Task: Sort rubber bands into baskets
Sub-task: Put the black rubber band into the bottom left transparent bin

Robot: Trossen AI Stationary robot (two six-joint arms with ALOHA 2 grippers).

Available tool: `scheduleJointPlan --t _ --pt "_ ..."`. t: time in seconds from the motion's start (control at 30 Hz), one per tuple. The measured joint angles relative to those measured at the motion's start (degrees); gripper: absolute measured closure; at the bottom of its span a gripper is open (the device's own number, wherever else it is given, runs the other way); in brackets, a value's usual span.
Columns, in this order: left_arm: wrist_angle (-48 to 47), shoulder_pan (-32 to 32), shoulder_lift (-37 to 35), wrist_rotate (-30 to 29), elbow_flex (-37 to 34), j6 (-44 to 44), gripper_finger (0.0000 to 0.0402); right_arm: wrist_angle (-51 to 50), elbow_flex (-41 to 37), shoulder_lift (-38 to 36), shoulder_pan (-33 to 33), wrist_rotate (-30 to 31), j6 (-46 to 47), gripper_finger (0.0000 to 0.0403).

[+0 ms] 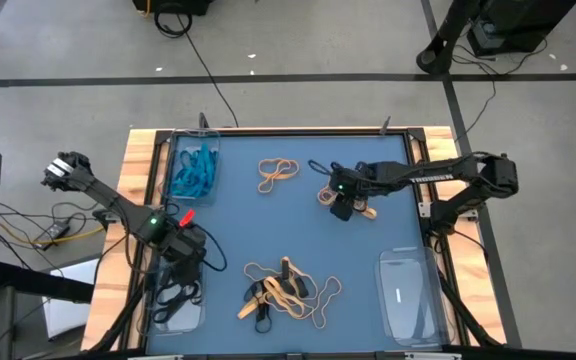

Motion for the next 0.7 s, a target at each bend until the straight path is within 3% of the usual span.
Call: scheduleJointPlan --t 0.2,0.37,0.47,0.7 --pt "0.3 0.0 0.0 -16.1 7.5 7.5 0.0234 -4.0 0.0 5.4 -6.9 -2.7 1.4 0.0224" --pt "2.0 0.9 0.0 -29.7 10.8 13.9 0.0234 -3.8 0.3 5.6 -10.1 -3.6 -0.4 0.0231" --pt "4.6 2.7 -0.1 -31.9 10.5 15.7 0.0234 -5.2 1.3 4.8 -11.0 -3.9 -1.0 0.0231" --pt "13.6 6.6 0.0 -29.3 5.9 20.8 0.0234 -9.0 0.9 4.8 -11.7 -6.0 -0.7 0.025"
